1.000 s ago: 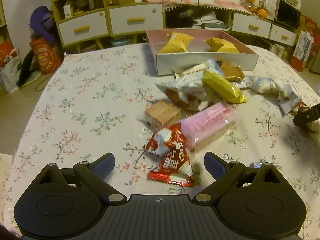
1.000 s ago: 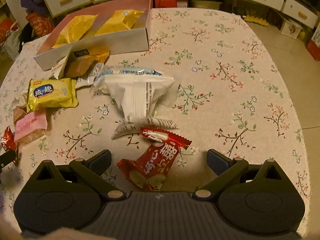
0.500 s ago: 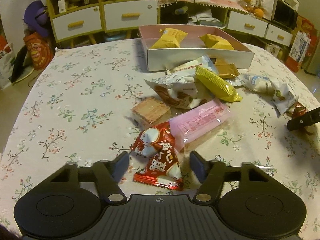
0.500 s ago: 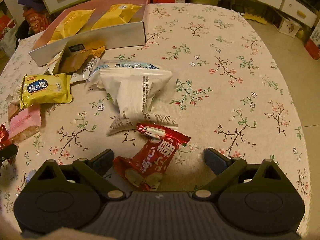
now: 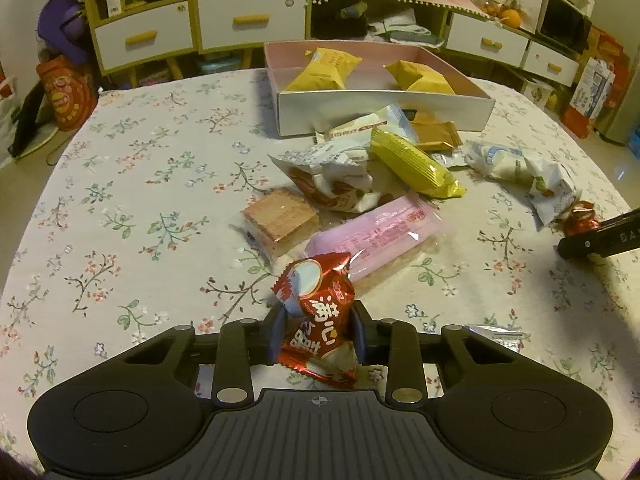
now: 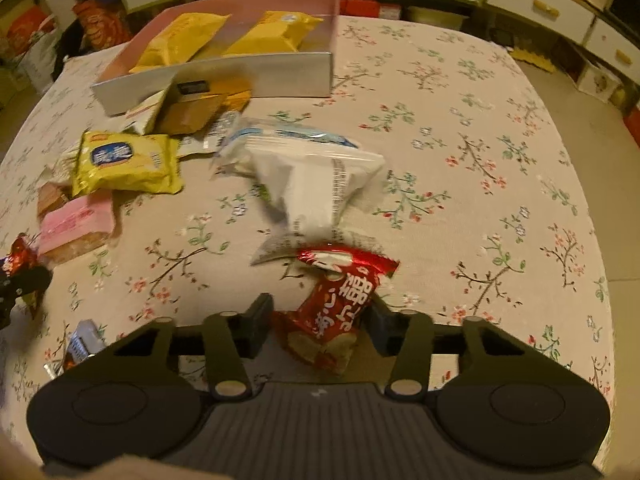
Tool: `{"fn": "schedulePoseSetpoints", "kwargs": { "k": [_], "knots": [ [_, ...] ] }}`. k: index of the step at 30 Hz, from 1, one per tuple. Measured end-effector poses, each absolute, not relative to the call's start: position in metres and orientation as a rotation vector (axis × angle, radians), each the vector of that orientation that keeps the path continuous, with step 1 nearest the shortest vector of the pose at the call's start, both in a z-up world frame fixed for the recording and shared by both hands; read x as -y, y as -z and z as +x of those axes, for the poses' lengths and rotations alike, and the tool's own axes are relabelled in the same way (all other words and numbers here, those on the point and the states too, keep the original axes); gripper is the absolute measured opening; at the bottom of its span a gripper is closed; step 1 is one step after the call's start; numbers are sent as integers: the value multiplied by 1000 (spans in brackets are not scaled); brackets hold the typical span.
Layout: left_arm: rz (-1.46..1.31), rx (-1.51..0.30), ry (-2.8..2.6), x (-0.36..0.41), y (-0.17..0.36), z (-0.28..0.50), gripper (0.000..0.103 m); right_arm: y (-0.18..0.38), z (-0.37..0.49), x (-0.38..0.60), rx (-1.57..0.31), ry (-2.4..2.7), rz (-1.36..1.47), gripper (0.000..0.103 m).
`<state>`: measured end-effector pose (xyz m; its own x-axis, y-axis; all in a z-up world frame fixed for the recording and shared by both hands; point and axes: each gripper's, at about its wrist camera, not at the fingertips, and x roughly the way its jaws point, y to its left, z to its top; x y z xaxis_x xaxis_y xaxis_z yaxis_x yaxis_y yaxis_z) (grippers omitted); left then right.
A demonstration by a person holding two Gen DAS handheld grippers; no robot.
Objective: Organize snacks
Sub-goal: 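Grasp a red candy wrapper with the right gripper while the left grasps another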
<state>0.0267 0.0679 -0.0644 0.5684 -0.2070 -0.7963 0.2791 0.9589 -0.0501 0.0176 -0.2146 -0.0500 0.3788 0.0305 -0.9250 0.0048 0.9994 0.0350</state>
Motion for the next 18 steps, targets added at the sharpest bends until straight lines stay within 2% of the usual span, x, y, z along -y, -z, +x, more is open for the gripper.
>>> {"fn": "schedulePoseSetpoints", "kwargs": {
  "k": [10,18],
  "knots": [
    [89,-944,325,-57,56,20,26,44,13,198,-1190,-103,28,27],
    [76,-935,370,-49,45,16,25,41,13,184,-1192,-152,20,26]
  ]
}}
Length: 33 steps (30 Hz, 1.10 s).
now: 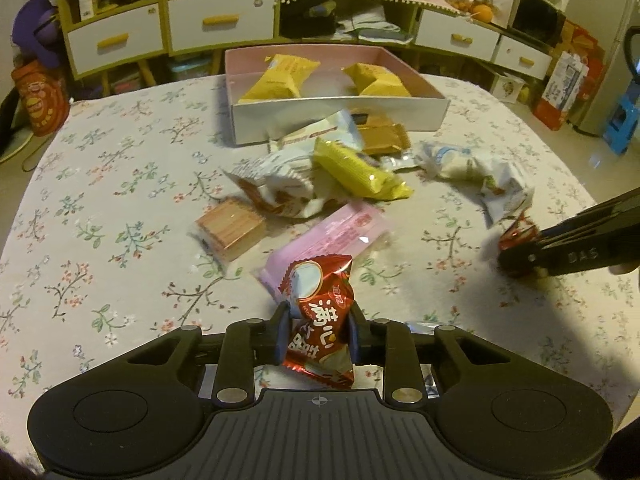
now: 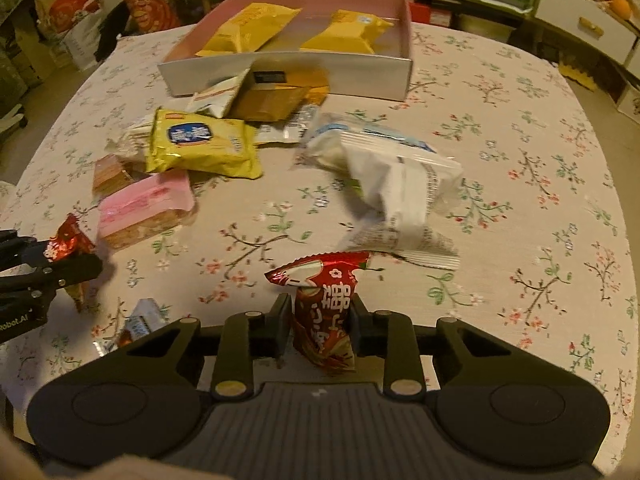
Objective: Organize snacks
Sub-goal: 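Grasp a red candy wrapper with the right gripper while the left grasps another, then carry both red candies into the pink box between the yellow packs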
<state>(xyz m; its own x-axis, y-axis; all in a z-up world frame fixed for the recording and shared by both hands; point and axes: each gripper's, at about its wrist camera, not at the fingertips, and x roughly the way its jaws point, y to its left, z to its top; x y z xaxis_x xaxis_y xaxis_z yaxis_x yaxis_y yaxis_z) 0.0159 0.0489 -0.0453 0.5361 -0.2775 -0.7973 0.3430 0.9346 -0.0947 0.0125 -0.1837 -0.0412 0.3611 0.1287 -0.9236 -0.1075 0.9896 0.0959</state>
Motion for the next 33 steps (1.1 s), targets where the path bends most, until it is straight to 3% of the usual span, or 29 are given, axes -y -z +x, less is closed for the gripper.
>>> {"fn": "schedulePoseSetpoints", "kwargs": {
  "k": [33],
  "knots": [
    [-44,-838,363,-14,-12,72,25,-21,65,193,-1004,-178,232,26]
  ]
}}
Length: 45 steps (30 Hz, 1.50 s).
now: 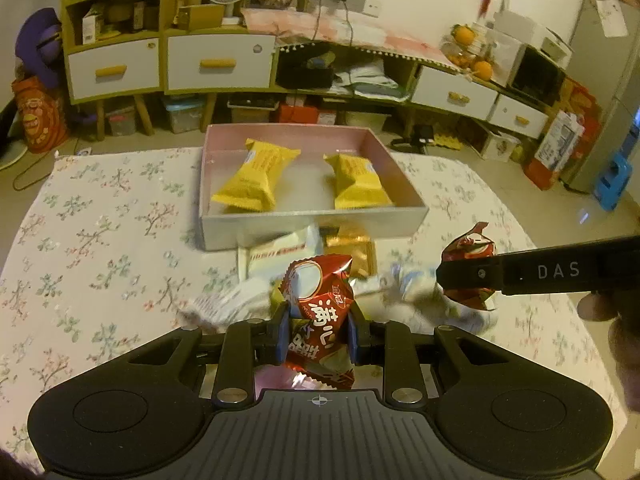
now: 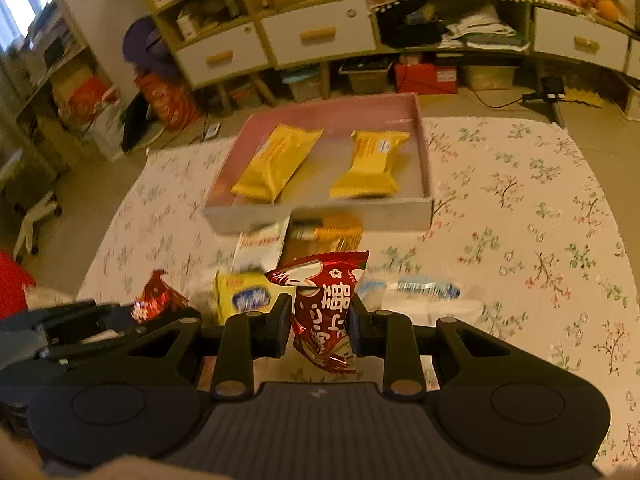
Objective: Organize snacks
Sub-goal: 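Carry both red candies into the pink box between the yellow packs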
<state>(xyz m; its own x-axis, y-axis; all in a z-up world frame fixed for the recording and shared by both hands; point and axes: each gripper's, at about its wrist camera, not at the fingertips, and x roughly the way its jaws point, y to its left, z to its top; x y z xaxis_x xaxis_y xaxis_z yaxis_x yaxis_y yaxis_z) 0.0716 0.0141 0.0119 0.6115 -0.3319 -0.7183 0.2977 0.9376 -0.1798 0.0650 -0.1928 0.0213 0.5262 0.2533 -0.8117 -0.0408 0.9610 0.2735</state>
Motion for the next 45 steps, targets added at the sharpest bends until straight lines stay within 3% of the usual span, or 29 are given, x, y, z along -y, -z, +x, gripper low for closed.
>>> {"fn": "schedulePoseSetpoints", "kwargs": {
  "k": [15,45],
  "knots": [
    [-10,-754,364,33,-40,140,25,-25,120,222,-930,-103,380,26],
    [-31,-938,298,29,39,267,25,26,184,236,-980,-169,642,27]
  ]
}}
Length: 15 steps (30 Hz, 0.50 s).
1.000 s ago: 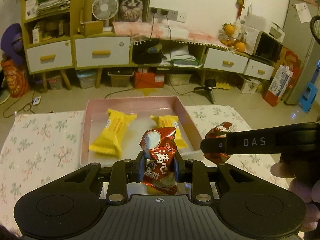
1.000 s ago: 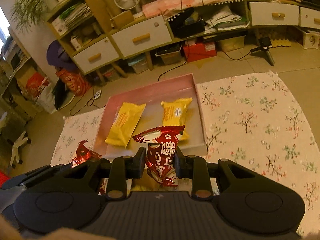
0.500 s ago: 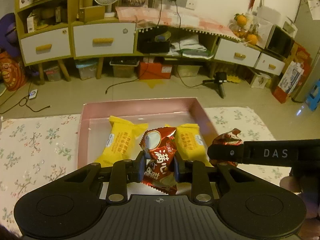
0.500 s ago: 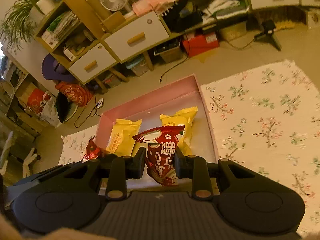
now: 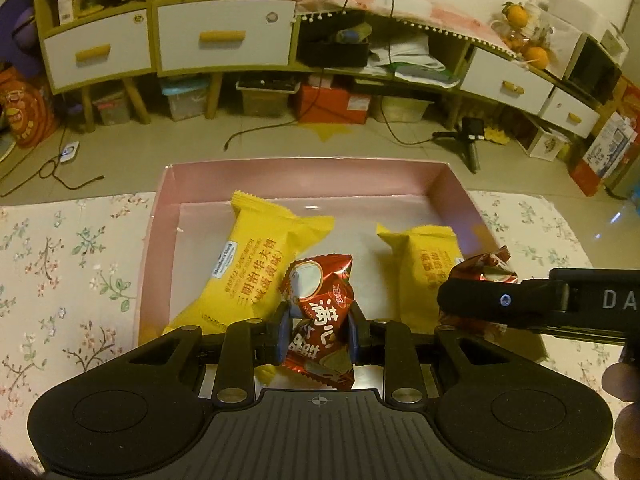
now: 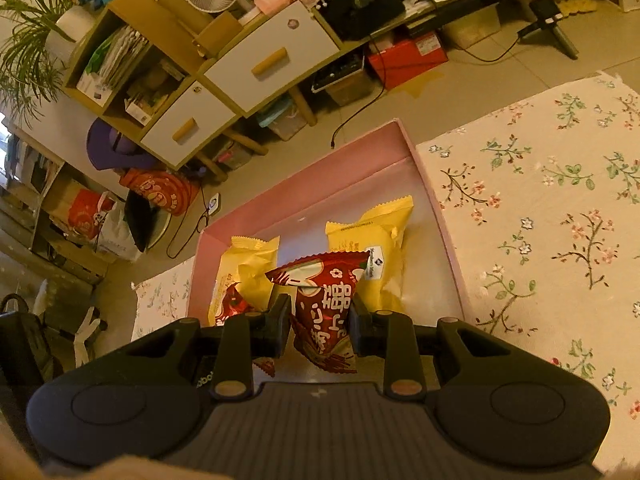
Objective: Organize snacks
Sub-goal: 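Carry both red candies into the pink box between the yellow packs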
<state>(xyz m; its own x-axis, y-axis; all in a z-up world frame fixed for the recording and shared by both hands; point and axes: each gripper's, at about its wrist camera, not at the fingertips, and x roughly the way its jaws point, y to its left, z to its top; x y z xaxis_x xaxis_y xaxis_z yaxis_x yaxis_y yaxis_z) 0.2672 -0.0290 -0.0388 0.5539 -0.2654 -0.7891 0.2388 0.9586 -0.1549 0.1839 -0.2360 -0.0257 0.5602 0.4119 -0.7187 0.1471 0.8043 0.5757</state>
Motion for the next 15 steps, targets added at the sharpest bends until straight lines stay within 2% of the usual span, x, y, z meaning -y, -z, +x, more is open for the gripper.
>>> {"fn": "schedulePoseSetpoints", "kwargs": {
  "k": [10,15],
  "knots": [
    [-32,-876,272,28,44,274,26,26,204,225,-947,-149,615,27],
    [-37,-887,294,27,47,272,30,26,218,220,-947,-141,592,29]
  ]
}}
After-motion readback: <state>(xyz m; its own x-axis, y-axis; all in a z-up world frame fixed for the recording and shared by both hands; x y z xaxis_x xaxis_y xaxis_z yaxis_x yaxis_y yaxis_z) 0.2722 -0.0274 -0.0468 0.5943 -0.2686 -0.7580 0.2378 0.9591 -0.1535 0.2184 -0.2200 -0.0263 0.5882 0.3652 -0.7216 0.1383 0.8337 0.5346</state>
